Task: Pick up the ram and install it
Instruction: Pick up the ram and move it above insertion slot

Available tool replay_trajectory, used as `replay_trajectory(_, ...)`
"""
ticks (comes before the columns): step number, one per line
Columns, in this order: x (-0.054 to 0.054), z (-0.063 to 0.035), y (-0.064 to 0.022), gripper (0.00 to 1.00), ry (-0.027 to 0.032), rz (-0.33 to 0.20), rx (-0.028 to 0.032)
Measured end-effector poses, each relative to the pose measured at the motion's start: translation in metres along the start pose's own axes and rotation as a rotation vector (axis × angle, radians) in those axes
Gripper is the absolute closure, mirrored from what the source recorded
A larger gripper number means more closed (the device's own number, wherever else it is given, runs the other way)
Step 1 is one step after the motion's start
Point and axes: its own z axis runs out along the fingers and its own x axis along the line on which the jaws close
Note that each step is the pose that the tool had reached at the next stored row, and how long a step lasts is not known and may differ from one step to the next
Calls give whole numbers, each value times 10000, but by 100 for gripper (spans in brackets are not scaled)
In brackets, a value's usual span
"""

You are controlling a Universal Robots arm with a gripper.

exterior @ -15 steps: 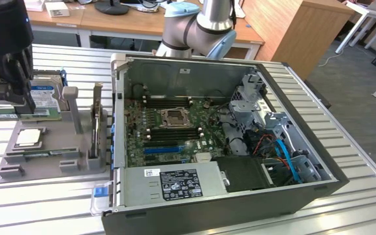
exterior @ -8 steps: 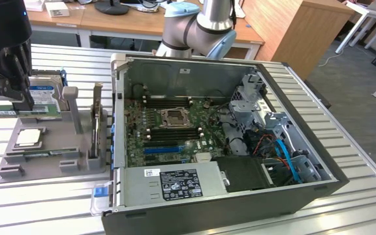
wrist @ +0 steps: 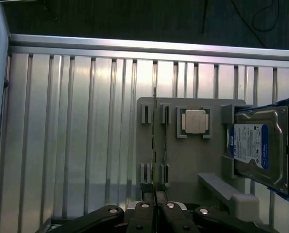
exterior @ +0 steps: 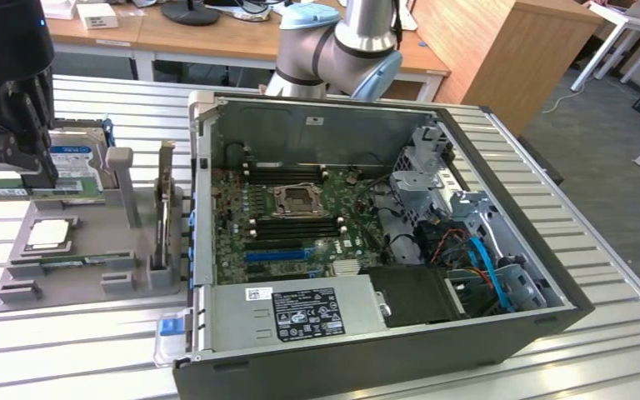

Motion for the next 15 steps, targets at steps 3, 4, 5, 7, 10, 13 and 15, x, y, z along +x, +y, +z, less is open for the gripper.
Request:
replay_trajectory(3, 0, -1, -28, 88, -1, 1, 0)
replay_trajectory(4, 1, -1, -44, 88, -1, 0, 1)
replay_trajectory(5, 1, -2, -63, 88, -1, 0, 1)
replay_trajectory(7, 2, -3, -102, 88, -1, -2, 1)
replay_trajectory(10, 3, -7, -168, 88, -1, -4, 0)
replay_trajectory(13, 5, -10, -243, 88, -1, -9, 1)
replay_trajectory(15, 6, -12, -293, 88, -1, -12, 1)
